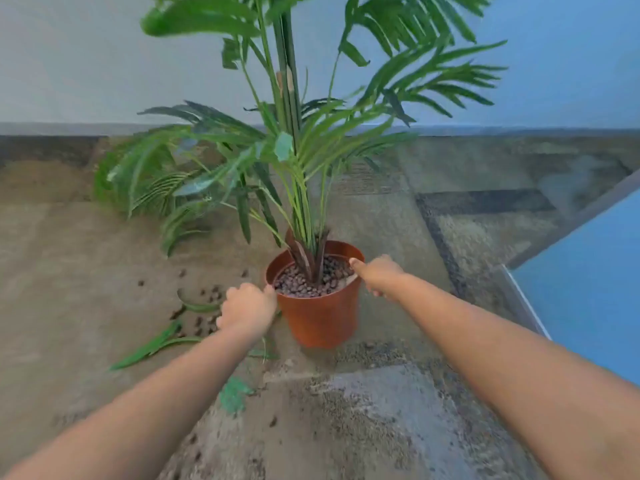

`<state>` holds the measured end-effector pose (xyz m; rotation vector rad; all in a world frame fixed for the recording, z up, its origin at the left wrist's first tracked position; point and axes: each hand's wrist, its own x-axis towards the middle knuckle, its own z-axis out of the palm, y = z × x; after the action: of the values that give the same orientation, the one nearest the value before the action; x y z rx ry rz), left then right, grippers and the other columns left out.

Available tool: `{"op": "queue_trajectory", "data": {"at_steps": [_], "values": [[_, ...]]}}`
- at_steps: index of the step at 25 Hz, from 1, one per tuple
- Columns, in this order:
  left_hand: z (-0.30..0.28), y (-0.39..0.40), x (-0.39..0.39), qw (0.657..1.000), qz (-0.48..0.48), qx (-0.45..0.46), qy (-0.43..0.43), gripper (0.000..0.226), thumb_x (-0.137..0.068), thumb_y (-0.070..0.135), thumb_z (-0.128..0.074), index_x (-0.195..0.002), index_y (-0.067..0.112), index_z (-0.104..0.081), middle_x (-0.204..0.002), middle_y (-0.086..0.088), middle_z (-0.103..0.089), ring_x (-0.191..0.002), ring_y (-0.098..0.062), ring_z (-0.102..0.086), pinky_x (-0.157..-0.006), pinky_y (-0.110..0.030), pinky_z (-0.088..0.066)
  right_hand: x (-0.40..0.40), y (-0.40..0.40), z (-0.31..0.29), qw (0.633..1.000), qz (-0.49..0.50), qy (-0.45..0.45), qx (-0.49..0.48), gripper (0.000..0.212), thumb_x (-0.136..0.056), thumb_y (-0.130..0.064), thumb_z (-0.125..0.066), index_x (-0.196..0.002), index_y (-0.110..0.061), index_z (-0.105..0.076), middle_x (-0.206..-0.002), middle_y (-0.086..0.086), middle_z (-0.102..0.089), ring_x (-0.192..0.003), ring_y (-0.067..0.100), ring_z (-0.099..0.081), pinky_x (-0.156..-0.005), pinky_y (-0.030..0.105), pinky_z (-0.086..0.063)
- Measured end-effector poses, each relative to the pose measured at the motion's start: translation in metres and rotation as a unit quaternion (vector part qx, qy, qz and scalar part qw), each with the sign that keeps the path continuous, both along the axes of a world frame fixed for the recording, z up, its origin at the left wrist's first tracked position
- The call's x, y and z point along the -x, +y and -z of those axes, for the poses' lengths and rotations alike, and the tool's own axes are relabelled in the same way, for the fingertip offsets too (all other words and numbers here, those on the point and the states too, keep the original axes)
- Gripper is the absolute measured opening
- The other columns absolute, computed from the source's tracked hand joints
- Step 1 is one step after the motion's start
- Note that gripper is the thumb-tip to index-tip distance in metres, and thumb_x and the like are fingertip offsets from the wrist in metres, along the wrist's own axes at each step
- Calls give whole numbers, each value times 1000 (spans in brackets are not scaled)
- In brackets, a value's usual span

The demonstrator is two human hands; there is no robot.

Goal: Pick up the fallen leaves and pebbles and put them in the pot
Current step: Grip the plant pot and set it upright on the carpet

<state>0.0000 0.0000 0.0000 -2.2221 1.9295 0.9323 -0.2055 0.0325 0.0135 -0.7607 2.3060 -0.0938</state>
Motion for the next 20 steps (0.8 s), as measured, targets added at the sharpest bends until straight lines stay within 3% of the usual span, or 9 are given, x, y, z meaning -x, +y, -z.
{"op": "queue_trajectory", "data": {"at_steps": [2, 4, 5, 7, 10, 16, 20], "values": [[20, -23, 6, 996, -39, -59, 63, 54, -92, 41, -41, -125, -2, -47, -130, -20, -48, -115, -37, -50, -96, -40, -41, 13, -9, 15, 999, -44, -21, -10, 49, -93, -49, -42, -81, -2, -49, -60, 7, -49, -41, 16, -45, -36, 18, -33], [29, -52, 10, 969, -74, -168, 168, 48, -92, 46, -41, -109, 3, -55, -107, -13, -60, -91, -28, -57, -78, -35, -45, 26, -23, 23, 995, -32, -75, -66, 39, -95, -40, -43, -70, -10, -41, -55, 3, -41, -25, 11, -35, -30, 7, -22], [37, -59, 13, 956, -71, -220, 179, 47, -92, 50, -39, -93, 6, -56, -90, -9, -62, -74, -24, -57, -67, -31, -44, 28, -28, 26, 990, -48, -85, -101, 37, -95, -38, -42, -68, -12, -39, -52, 2, -40, -23, 9, -32, -31, 6, -20], [52, -64, 16, 955, -28, -261, 137, 45, -93, 47, -37, -73, 10, -52, -64, -5, -60, -50, -17, -55, -54, -27, -47, 33, -36, 35, 983, -79, -79, -146, 36, -95, -35, -38, -66, -14, -40, -50, 0, -40, -35, 9, -33, -37, 12, -19], [60, -64, 20, 958, -4, -263, 113, 36, -96, 32, -35, -76, 7, -52, -41, -3, -58, -33, -14, -56, -45, -28, -54, 36, -40, 42, 985, -74, -76, -137, 37, -93, -29, -32, -62, -14, -44, -42, -2, -44, -32, 9, -36, -39, 13, -21], [58, -53, 21, 967, 5, -216, 139, 35, -100, 24, -26, -92, 1, -50, -37, -9, -58, -32, -18, -60, -53, -37, -53, 32, -30, 46, 992, -92, -60, -67, 32, -95, -19, -29, -70, -10, -46, -28, -3, -41, -21, 8, -37, -34, 7, -27], [59, -43, 25, 969, -2, -178, 172, 32, -100, 16, -22, -106, 0, -49, -51, -14, -56, -27, -19, -56, -53, -39, -54, 38, -18, 56, 993, -95, -59, 32, 27, -93, -11, -37, -69, -5, -49, -25, -2, -42, -19, 7, -36, -30, 9, -27]]}}
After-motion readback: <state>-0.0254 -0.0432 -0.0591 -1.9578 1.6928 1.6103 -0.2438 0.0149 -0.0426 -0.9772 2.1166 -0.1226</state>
